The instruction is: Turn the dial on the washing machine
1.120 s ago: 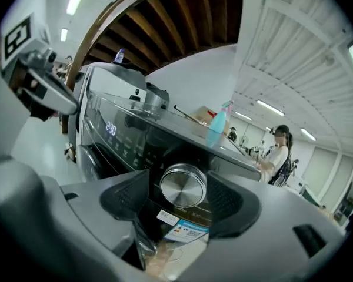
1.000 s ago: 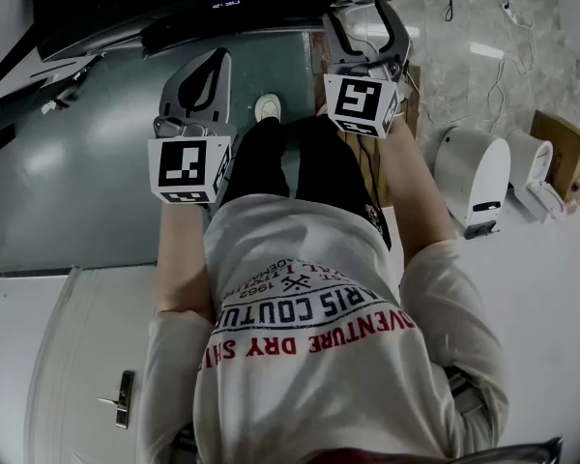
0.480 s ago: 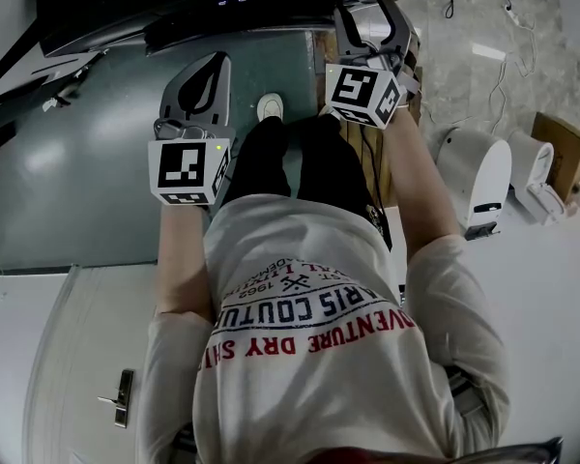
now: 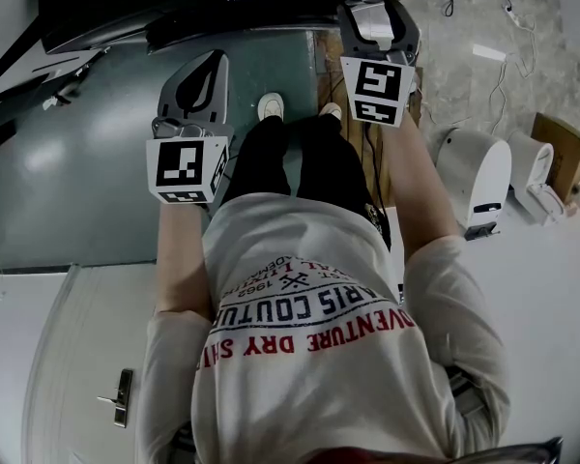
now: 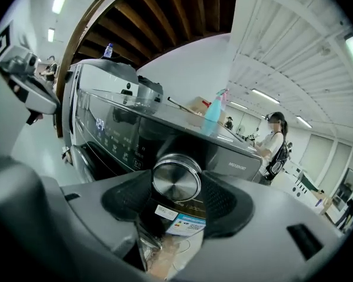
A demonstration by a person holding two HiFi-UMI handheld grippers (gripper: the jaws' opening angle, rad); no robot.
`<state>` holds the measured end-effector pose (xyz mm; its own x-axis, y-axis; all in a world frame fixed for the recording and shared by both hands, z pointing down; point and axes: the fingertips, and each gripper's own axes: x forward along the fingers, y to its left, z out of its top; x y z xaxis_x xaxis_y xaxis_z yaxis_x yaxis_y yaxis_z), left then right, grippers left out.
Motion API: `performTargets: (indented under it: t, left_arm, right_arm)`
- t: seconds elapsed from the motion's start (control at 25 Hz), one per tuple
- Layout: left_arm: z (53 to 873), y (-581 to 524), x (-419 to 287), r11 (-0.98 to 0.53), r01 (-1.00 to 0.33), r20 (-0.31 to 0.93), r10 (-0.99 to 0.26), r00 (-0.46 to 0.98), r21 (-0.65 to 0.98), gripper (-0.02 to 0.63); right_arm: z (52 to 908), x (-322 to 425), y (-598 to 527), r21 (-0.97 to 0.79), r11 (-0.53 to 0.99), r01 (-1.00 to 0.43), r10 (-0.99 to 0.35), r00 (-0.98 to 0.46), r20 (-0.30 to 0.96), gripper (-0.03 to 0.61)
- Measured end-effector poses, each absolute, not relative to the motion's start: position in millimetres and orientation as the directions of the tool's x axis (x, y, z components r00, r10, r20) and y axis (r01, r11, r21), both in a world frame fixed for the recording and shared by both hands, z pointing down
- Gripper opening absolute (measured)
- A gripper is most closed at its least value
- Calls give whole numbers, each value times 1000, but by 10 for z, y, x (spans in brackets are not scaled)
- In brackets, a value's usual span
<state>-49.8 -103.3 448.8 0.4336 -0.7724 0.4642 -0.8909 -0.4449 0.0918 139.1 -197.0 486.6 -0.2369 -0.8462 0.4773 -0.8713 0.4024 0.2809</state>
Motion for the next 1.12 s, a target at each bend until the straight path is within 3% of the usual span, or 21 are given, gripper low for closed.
performTargets:
  t: [0.4,0.6,0.8,0.88,1.12]
  left_arm:
    - [4354,-1078,-496,-453,-888,447,-780,437,77,15]
    - [4063,-1122,-529,-458,-887,407,-801,438,52,15]
    - [3711,-1095,-490,-493,-870,369,-804,466,25,15]
    - [3566,-1087,-486,-506,-862,354,-806,474,2,15]
    - [3116,-1086,-496,-512,-858,284,-828,483,-35,16]
  right_arm:
    - [4673,1331,-1918,289,403,-868,-871,-267,411,279]
    - [4297,1165,-1711,176,462,-869,-846,-372,383,278]
    - [3809,1093,-1536,39,482,-875,-838,-447,314,162]
    - [3601,1069,-1493,25,479,-878,-843,-452,291,88]
    - [3201,1027,-1324,113,508,-854,-842,-465,275,36]
